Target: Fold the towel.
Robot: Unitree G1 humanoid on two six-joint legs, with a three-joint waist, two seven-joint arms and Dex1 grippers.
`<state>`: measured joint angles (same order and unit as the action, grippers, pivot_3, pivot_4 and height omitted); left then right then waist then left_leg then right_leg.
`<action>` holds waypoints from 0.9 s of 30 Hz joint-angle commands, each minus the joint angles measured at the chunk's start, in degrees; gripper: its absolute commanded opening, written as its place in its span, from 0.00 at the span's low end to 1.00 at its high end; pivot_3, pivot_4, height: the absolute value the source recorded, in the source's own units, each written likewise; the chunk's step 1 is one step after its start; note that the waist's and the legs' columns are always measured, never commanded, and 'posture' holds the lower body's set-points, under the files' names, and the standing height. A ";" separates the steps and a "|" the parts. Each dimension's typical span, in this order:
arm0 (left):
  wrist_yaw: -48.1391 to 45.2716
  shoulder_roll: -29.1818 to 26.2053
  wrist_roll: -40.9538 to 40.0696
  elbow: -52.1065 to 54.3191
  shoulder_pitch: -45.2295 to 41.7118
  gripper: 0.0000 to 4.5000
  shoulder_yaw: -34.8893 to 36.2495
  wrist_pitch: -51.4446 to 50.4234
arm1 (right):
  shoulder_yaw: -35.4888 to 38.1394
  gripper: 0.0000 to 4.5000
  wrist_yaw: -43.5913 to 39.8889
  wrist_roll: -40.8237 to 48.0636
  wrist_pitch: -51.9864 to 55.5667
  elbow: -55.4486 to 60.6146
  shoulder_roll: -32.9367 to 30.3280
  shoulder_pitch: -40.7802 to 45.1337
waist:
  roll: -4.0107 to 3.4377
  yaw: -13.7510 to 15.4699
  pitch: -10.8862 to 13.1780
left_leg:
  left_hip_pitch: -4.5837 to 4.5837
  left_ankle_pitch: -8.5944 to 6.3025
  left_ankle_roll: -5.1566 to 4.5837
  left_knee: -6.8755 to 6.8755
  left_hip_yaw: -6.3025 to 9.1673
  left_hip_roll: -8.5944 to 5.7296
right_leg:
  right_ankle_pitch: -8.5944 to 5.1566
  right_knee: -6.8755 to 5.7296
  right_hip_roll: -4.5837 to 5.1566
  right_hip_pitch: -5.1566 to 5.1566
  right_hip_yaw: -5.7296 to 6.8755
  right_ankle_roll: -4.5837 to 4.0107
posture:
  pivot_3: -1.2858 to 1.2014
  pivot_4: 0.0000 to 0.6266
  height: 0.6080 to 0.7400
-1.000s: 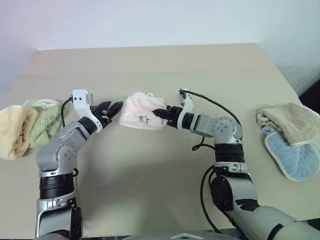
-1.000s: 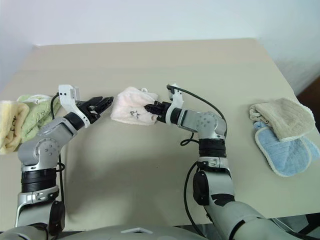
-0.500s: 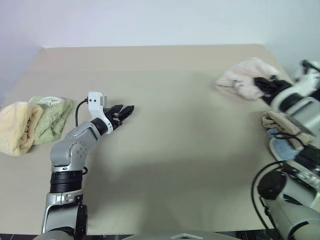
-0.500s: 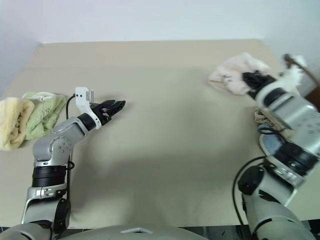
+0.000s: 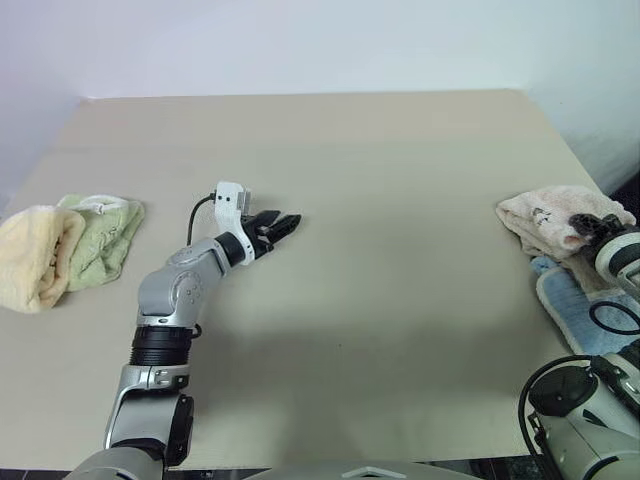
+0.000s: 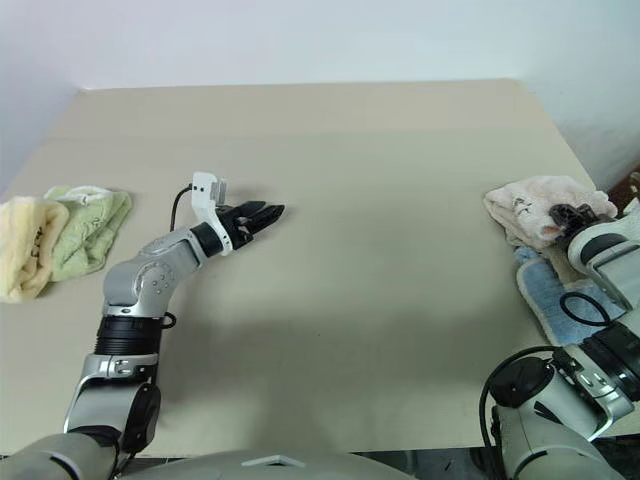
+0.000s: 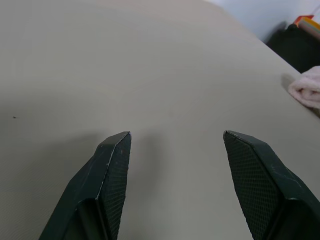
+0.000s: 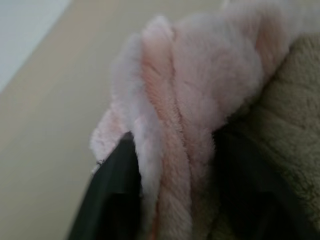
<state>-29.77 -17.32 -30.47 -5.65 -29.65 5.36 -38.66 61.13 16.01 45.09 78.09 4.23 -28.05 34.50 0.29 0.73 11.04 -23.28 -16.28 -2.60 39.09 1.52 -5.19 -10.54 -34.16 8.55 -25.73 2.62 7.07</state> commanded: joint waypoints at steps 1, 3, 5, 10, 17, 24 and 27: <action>-0.41 0.26 0.10 1.10 -0.57 0.69 0.37 0.83 | 1.64 0.81 0.33 1.37 0.37 4.10 -0.40 0.48 | 0.00 0.02 0.00 | 0.00 0.00 0.00 0.01 0.00 0.00 | 0.00 0.00 0.00 0.01 0.00 0.00 | 0.52 0.24 0.91; -0.63 0.37 0.03 1.04 -0.44 0.69 0.16 0.61 | 3.02 0.96 1.06 1.94 0.35 6.11 0.22 0.52 | 0.00 0.08 0.00 | 0.00 -0.01 -0.02 0.01 0.00 -0.01 | 0.00 0.01 0.01 0.01 0.00 0.00 | 0.52 0.24 0.91; -0.86 0.39 0.00 0.88 -0.41 0.69 0.02 0.44 | 3.81 1.00 1.91 1.80 -0.46 8.37 0.52 0.41 | 0.00 0.08 0.00 | -0.01 -0.01 -0.02 0.01 0.01 -0.01 | 0.00 0.01 0.00 0.01 0.00 0.00 | 0.52 0.24 0.91; -1.72 0.32 0.25 -0.22 -1.03 0.69 -0.05 0.77 | 0.13 1.00 0.67 -0.68 -4.99 13.92 -0.79 -2.99 | -0.01 0.08 -0.01 | -0.01 -0.02 -0.03 0.02 0.01 -0.01 | 0.00 0.01 0.00 0.01 0.00 0.01 | 0.52 0.24 0.91; -2.08 -0.28 4.72 -1.96 -1.39 0.69 -0.34 8.12 | -34.42 1.00 -21.85 -5.24 -18.16 29.98 -8.19 -17.53 | -0.04 -0.69 -0.02 | 0.04 -0.02 -0.03 0.03 -0.02 0.01 | 0.01 0.01 -0.03 0.02 0.00 0.05 | 0.52 0.24 0.91; -3.70 -4.47 8.29 4.65 4.25 0.69 -1.75 10.88 | -54.55 1.00 -31.18 -11.04 -29.25 25.44 -3.88 -18.14 | 0.02 -0.92 0.01 | 0.29 -0.03 -0.03 0.03 0.06 0.00 | 0.00 0.12 0.00 0.33 0.06 0.06 | 0.52 0.24 0.91; -4.10 -7.55 7.83 9.60 8.45 0.69 0.21 10.69 | -61.13 1.00 -33.99 -16.34 -33.94 18.08 -2.68 -14.63 | 0.06 -0.57 0.02 | 0.25 -0.06 -0.08 0.08 0.07 -0.05 | 0.00 0.15 0.01 0.29 0.05 0.05 | 0.52 0.24 0.91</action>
<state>-33.34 -23.87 -22.50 -0.60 -21.66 3.76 -29.20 1.92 -16.50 31.32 47.34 24.34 -31.35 18.44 0.35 0.15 11.06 -23.05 -16.34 -2.67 39.16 1.59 -5.24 -10.53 -34.03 8.56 -25.49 2.65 7.12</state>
